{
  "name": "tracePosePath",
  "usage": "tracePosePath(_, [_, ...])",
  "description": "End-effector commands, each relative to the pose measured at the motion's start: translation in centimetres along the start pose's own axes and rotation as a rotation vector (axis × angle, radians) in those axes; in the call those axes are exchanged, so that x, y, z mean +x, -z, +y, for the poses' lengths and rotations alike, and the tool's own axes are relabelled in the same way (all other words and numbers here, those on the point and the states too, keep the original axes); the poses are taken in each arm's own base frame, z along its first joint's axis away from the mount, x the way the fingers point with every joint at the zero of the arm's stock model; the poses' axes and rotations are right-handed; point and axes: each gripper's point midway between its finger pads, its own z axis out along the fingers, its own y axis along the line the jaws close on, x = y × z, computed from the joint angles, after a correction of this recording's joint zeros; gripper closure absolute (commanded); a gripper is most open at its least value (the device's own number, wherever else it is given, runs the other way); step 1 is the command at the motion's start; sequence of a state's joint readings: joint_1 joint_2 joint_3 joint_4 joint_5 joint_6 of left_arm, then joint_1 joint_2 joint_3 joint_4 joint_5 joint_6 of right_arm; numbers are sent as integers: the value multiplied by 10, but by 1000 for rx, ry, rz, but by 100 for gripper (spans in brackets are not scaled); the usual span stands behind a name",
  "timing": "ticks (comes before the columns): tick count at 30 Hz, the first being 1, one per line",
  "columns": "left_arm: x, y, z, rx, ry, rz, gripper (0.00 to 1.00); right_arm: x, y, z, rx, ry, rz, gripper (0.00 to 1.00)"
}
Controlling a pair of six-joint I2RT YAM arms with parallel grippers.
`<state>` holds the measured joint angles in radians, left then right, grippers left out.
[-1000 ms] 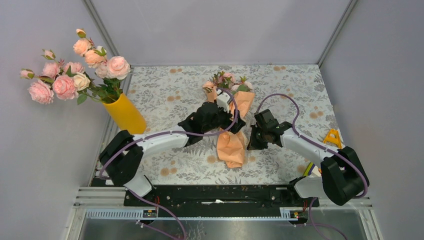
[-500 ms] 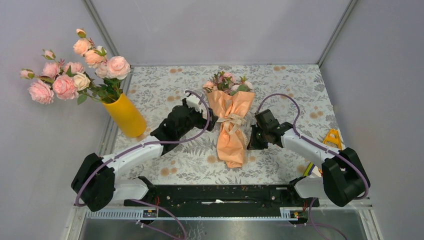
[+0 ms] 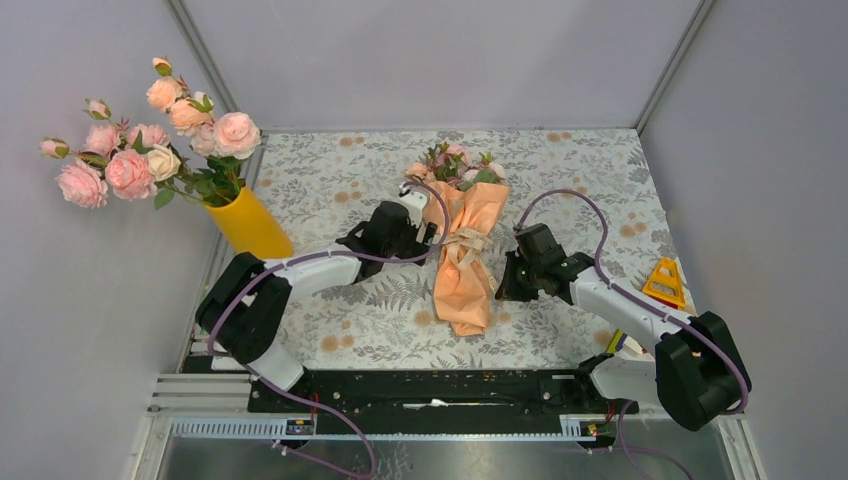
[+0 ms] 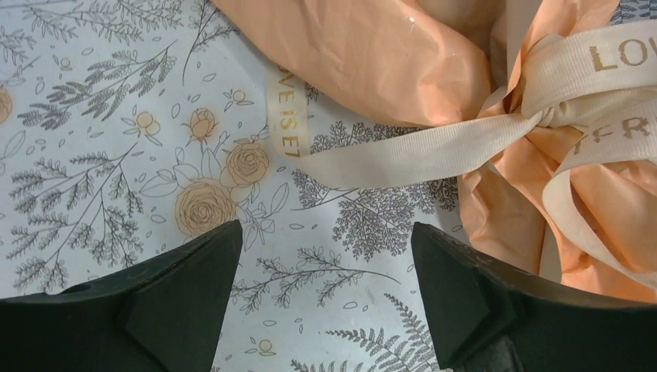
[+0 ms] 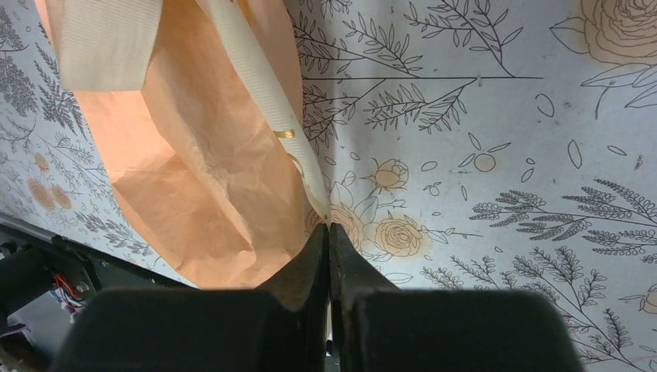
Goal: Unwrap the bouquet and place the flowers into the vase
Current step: Untie the ribbon from the wrapping paper.
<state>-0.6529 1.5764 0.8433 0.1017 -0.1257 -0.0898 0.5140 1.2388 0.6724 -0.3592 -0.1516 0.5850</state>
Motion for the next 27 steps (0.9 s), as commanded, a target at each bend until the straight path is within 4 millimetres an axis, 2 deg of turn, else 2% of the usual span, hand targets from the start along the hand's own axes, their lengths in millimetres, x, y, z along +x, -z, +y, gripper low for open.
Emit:
tracePosePath(1, [-36,-6,-3,19,-65,-85,12,-5,3,5,-37,-7,-36,100])
tracePosePath(10, [-24,-21,-17,110,-150,-14,16,-2,2,3,-41,4,-34,100])
tracePosePath(18, [-28,-31,-21,118,-185,-3,24,-1,1,5,-50,6,-24,100])
tracePosePath(27, [-25,-43,-29,156,-222,26,45,3,1,4,-55,1,-17,100])
